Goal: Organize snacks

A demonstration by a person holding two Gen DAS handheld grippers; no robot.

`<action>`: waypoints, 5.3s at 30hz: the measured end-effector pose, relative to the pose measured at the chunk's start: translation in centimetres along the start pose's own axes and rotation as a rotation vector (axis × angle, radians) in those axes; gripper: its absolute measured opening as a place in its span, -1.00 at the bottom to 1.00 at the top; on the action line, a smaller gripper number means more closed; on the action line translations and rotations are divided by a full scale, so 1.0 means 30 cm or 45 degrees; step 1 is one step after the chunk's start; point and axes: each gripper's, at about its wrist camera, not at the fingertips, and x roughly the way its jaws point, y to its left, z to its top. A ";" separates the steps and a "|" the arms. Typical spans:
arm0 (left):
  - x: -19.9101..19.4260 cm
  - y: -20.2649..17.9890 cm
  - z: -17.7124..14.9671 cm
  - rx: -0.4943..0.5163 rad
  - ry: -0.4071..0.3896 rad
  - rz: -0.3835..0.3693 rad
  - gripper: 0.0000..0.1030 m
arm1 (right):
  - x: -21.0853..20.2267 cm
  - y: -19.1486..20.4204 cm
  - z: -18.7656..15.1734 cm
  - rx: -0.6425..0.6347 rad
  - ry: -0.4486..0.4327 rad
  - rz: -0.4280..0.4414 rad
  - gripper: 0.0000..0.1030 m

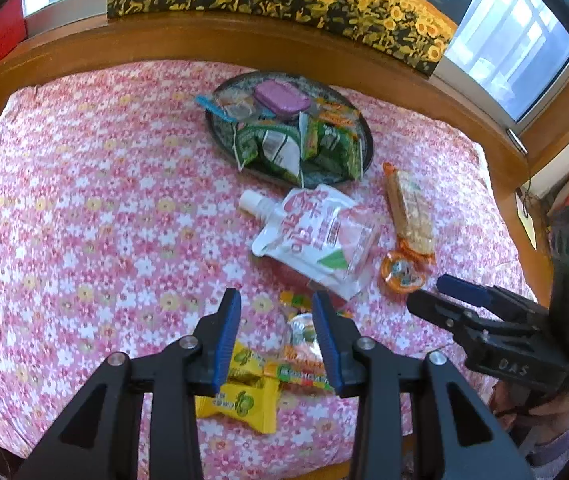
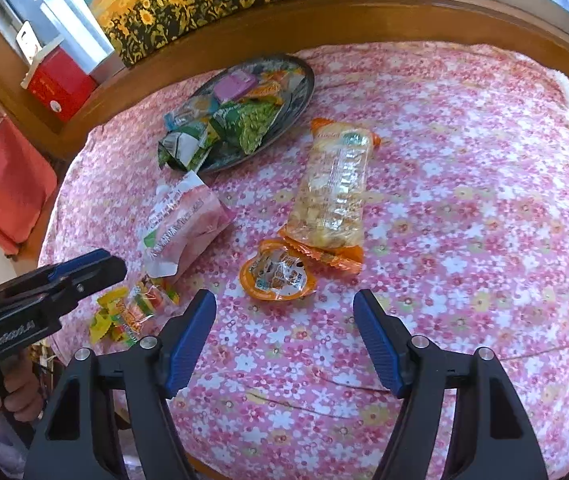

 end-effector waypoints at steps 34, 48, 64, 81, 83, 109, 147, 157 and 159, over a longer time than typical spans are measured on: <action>0.019 0.053 -0.156 0.038 0.055 0.055 -0.08 | 0.050 0.008 -0.003 0.012 -0.003 0.015 0.34; 0.047 0.032 -0.129 0.108 -0.026 0.041 -0.47 | 0.043 -0.009 -0.001 0.045 -0.018 -0.062 -0.33; -0.014 0.102 -0.093 -0.007 -0.090 0.012 -0.47 | 0.035 -0.039 0.004 0.117 -0.002 -0.026 -0.33; -0.026 0.107 -0.096 0.000 -0.104 -0.001 -0.47 | 0.058 -0.012 0.020 0.076 -0.027 -0.096 -0.51; -0.027 0.109 -0.092 0.002 -0.104 -0.005 -0.47 | 0.054 -0.020 0.018 0.093 -0.027 -0.082 -0.56; -0.053 0.095 -0.029 0.049 -0.111 -0.039 -0.47 | -0.070 0.049 0.007 -0.005 -0.127 -0.007 -0.95; -0.042 0.087 0.050 0.063 -0.128 -0.046 -0.47 | -0.074 0.042 0.041 -0.039 -0.103 0.053 -0.55; -0.021 0.066 0.162 0.086 -0.132 -0.076 -0.47 | -0.074 0.065 0.128 -0.055 -0.137 0.053 -0.55; -0.016 0.065 0.185 0.092 -0.135 -0.080 -0.47 | -0.069 0.070 0.148 -0.060 -0.144 0.054 -0.55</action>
